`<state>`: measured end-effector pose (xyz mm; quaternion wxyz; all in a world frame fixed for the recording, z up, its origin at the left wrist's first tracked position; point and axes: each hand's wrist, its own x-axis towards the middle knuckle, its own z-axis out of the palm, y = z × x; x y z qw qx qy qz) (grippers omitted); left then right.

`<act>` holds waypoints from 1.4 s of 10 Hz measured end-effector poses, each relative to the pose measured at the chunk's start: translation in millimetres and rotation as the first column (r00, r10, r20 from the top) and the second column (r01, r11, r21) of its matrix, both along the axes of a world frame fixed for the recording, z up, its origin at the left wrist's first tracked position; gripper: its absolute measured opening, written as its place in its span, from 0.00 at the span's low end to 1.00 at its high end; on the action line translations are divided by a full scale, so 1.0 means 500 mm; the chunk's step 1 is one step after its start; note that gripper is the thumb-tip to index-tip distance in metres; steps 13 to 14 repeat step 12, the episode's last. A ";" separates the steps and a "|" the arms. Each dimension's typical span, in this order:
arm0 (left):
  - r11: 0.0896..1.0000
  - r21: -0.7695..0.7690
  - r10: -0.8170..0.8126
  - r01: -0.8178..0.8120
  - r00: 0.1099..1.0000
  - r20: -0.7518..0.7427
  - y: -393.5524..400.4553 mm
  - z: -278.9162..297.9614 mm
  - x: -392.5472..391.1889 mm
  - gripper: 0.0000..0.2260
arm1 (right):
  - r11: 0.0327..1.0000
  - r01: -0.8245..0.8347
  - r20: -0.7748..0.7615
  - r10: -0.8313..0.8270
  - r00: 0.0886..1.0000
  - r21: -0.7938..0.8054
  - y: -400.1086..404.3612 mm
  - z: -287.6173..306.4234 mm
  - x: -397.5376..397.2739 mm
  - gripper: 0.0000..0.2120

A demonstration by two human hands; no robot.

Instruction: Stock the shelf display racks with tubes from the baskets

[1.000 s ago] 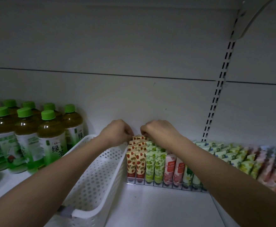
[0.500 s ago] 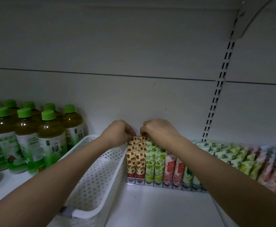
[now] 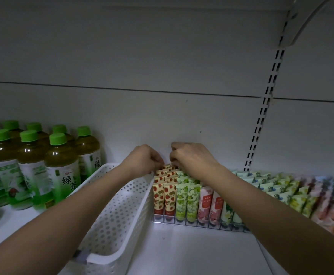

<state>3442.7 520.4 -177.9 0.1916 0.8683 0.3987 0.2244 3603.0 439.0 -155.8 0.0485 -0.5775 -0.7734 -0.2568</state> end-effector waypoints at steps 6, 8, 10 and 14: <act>1.000 -0.029 -0.004 0.005 0.999 0.042 0.002 -0.009 -0.003 0.03 | 0.977 0.171 -0.148 -0.190 0.971 -0.130 0.003 -0.004 -0.014 0.09; 1.000 -0.011 0.015 -0.015 1.000 0.017 -0.005 0.001 -0.003 0.04 | 0.977 0.154 -0.298 -0.193 0.935 -0.150 -0.009 -0.006 0.000 0.11; 0.999 0.041 0.031 -0.031 0.999 0.016 -0.026 0.014 0.004 0.06 | 0.972 0.135 -0.496 -0.214 0.841 -0.191 -0.031 0.006 0.026 0.12; 0.991 0.117 0.070 -0.063 0.996 -0.061 -0.077 0.012 0.028 0.15 | 0.967 0.142 -0.628 -0.247 0.738 -0.213 -0.068 0.015 0.056 0.11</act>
